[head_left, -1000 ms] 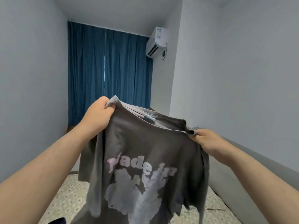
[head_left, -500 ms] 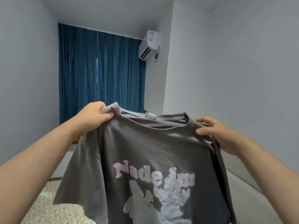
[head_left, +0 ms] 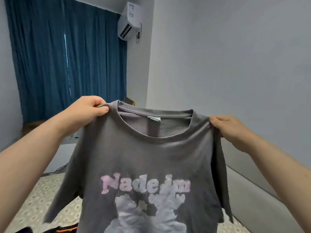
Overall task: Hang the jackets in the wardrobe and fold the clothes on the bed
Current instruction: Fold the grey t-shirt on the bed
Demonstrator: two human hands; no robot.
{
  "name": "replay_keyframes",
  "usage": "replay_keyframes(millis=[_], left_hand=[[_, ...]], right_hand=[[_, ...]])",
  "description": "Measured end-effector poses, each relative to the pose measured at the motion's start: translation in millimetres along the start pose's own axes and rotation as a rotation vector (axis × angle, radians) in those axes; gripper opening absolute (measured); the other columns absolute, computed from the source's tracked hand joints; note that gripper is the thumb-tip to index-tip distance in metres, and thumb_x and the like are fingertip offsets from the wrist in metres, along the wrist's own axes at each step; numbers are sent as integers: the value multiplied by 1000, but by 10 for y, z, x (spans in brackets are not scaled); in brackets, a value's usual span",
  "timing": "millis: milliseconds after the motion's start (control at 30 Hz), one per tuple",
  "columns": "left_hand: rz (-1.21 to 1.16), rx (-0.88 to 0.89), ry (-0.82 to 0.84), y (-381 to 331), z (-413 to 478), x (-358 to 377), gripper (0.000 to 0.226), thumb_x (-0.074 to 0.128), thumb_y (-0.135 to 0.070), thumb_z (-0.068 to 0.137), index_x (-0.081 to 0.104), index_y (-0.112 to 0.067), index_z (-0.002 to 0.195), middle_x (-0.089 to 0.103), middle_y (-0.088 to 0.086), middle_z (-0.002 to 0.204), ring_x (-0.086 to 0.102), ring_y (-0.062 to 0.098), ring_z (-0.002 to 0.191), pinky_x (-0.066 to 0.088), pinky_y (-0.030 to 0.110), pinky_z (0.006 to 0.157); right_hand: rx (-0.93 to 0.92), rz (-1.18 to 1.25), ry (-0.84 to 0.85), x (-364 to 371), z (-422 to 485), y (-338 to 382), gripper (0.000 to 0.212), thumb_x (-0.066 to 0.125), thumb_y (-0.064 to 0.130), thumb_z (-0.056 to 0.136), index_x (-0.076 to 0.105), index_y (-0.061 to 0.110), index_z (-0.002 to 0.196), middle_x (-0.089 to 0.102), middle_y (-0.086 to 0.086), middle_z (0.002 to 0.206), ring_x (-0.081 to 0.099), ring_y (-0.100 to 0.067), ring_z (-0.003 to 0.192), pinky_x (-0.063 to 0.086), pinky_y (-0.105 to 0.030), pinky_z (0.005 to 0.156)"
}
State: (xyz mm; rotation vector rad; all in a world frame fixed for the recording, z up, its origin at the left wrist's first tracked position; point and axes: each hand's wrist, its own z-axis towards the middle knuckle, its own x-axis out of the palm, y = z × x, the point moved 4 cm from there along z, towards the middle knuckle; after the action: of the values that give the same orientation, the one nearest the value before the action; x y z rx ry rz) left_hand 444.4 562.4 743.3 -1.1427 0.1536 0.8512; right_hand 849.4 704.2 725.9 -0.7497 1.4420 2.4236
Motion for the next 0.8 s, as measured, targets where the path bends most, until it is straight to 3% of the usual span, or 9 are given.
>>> replay_keyframes(millis=[67, 167, 300, 333, 433, 600, 800], left_hand=[[66, 57, -24, 13, 53, 144, 17, 61, -21, 96, 66, -11, 83, 63, 18, 83, 52, 18, 71, 39, 32, 66], [152, 138, -63, -40, 86, 339, 19, 59, -22, 97, 63, -17, 80, 62, 2, 78, 51, 15, 70, 38, 30, 60], [327, 180, -72, -119, 83, 633, 23, 53, -30, 100, 55, -13, 84, 60, 3, 82, 55, 20, 78, 41, 38, 67], [379, 170, -76, -140, 70, 710, 25, 50, -34, 101, 52, -16, 83, 59, 2, 82, 54, 19, 77, 40, 39, 65], [464, 148, -103, -248, -24, 954, 30, 47, -42, 100, 44, -22, 78, 56, 0, 77, 51, 16, 71, 33, 35, 57], [485, 169, -153, -427, -260, 1400, 36, 56, -46, 95, 46, -22, 71, 54, -3, 68, 49, 14, 64, 30, 32, 54], [500, 256, -167, -750, -562, 1931, 38, 59, -47, 93, 44, -24, 66, 52, -6, 62, 48, 12, 58, 28, 29, 50]], right_hand=[[74, 74, -28, -33, -31, -155, 36, 47, 30, 105, 69, 14, 81, 67, 15, 74, 55, -8, 74, 41, -28, 67], [121, 85, -117, -64, -96, -356, 33, 45, 32, 106, 68, 20, 86, 67, 11, 85, 56, -7, 76, 41, -28, 69], [-41, -195, -281, -265, -233, -443, 42, 42, 28, 106, 51, 16, 68, 57, 6, 71, 48, -7, 67, 37, -17, 60], [-85, -261, -301, -336, -275, -449, 43, 42, 27, 106, 47, 16, 65, 55, 5, 68, 48, -11, 65, 35, -18, 57], [-131, -423, -335, -585, -422, -531, 41, 42, 29, 106, 42, 17, 66, 50, 0, 67, 47, -27, 71, 26, -37, 63], [-178, -645, -402, -1062, -732, -888, 44, 42, 40, 104, 36, 21, 64, 63, -18, 80, 57, -39, 78, 29, -38, 62], [-139, -716, -399, -1599, -1008, -1375, 56, 42, 49, 101, 34, 20, 53, 55, -8, 60, 54, -37, 68, 29, -37, 58]])
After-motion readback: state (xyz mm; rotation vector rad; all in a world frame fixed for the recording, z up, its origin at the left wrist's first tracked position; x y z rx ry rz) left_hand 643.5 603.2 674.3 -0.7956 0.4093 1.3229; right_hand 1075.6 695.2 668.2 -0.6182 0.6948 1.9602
